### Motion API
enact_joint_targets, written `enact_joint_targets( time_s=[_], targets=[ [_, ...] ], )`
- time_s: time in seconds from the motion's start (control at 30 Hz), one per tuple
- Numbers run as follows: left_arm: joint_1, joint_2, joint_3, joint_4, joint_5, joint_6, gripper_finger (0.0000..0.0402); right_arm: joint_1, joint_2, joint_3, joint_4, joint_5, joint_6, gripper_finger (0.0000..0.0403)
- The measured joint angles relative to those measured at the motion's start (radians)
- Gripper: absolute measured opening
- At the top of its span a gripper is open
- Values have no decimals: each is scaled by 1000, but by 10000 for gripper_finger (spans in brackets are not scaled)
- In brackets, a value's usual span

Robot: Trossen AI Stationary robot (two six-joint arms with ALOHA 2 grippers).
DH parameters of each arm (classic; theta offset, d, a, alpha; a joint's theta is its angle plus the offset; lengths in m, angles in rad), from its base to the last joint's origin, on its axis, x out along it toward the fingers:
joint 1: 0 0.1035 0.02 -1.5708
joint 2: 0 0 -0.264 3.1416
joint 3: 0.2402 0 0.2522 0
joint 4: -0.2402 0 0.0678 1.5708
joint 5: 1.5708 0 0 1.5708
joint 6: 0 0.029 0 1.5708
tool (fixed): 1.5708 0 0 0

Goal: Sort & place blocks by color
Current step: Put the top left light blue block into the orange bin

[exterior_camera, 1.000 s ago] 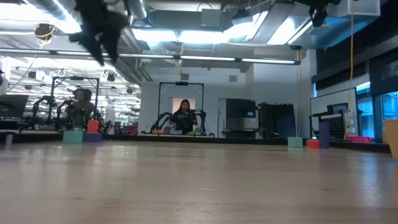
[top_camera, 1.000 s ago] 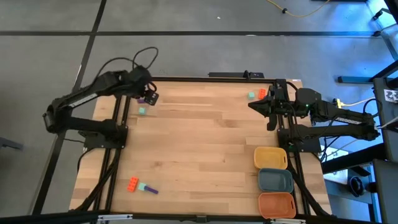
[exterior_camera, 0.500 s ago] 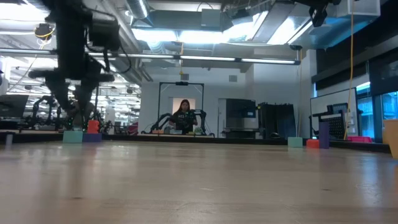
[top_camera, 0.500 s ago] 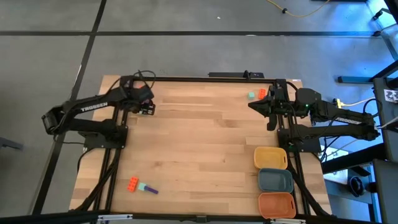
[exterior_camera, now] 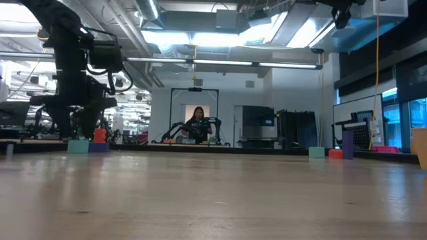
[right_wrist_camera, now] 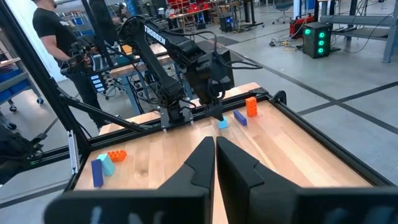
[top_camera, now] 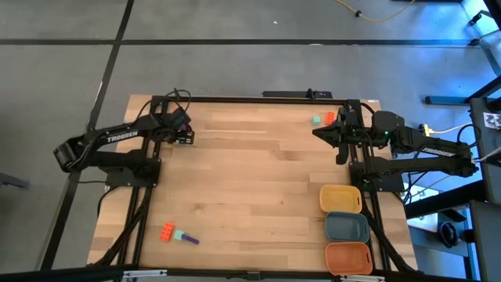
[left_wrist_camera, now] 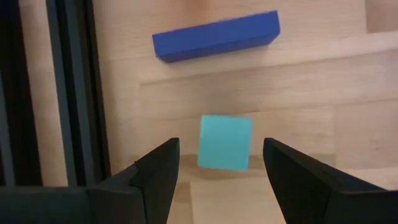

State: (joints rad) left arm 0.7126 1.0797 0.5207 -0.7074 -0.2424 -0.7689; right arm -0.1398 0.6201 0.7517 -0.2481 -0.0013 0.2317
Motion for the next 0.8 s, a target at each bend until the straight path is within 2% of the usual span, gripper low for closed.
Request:
enact_joint_targets(
  time_s=[0.47, 0.8],
  targets=[
    [38, 0, -65, 90, 54, 45, 224, 0, 0, 0, 0, 1, -2, 20],
    [38, 0, -72, 127, 46, 47, 224, 0, 0, 0, 1, 1, -2, 20]
  ],
)
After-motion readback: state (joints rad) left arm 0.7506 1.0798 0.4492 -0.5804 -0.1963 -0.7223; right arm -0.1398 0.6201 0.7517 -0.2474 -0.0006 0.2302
